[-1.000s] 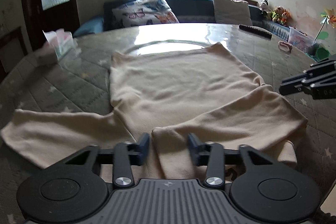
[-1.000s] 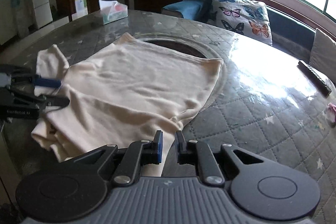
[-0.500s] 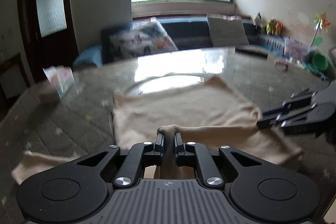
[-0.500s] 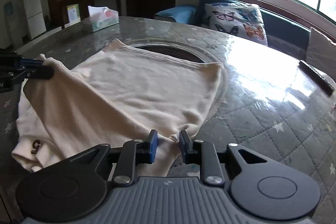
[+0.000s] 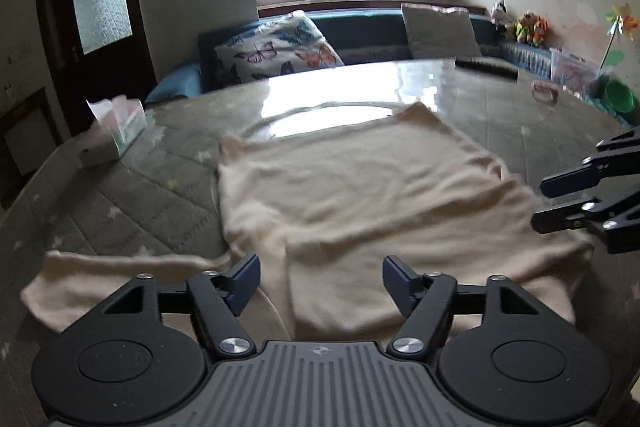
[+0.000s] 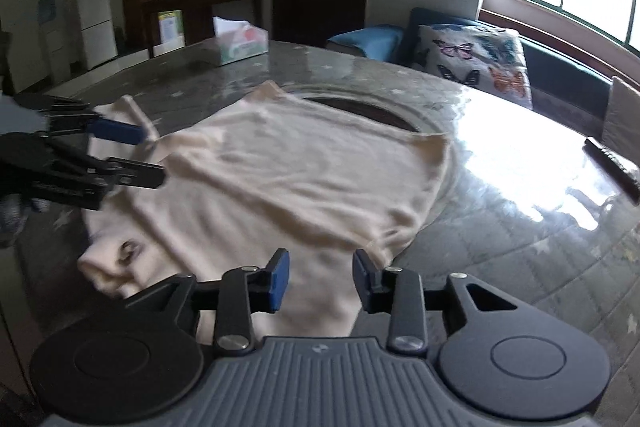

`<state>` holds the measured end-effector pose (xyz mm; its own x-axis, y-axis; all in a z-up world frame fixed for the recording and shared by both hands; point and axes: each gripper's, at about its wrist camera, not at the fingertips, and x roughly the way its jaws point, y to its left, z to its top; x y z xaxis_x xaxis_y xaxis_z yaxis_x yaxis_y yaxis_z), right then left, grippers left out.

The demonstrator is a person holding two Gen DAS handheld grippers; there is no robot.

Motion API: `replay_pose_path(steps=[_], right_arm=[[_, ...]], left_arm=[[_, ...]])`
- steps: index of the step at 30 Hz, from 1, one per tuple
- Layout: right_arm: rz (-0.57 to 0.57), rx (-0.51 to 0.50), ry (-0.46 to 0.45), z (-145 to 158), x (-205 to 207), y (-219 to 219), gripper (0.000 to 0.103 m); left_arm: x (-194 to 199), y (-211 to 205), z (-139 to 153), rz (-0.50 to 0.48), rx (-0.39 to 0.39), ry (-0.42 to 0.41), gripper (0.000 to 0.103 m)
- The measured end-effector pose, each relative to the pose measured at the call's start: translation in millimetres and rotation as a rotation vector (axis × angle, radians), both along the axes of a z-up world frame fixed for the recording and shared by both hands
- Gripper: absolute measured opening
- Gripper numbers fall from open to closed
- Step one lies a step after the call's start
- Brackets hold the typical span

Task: Fold clothes

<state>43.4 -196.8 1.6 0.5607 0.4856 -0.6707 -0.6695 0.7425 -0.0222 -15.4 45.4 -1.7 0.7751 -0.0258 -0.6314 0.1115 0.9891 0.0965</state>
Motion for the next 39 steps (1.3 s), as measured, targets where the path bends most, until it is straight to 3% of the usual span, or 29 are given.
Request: replay_pose_path(steps=[5,9,15,21,26,33,39], right_arm=[[0.003,-0.039,0.022,-14.5,-10.3,-2.3,0.042],[0.015,-0.022,0.009,-3.4,-7.1,1.6,0.046],[0.036,0.020,0.016,2.4,12.2,29.1,0.045],[0.081,0.033,0.070,-6.4,21.7,63.6,0.042],[0.128,0.033,0.095,-12.5,25.8,93.5,0.030],[0.162,0.040,0.102,-13.6,30.2,123.6,0.029],[0.211,0.028,0.096,-17.6,30.4,147.5,0.032]], left_arm=[[-9.1,1.4,-7.5,0.025,0.023,-0.013,0.099],[-16.4,10.5,0.7,0.042,0.009,-0.052,0.103],[-20.3,37.0,8.7,0.117,-0.018,-0.079,0.103],[-25.8,74.8,15.9,0.220,0.005,-0.105,0.103],[-24.8,114.1,18.9,0.334,0.004,-0.111,0.103],[-17.3,164.1,16.5,0.504,-0.023,-0.100,0.103],[-4.4,187.0,6.9,0.586,-0.042,-0.076,0.103]])
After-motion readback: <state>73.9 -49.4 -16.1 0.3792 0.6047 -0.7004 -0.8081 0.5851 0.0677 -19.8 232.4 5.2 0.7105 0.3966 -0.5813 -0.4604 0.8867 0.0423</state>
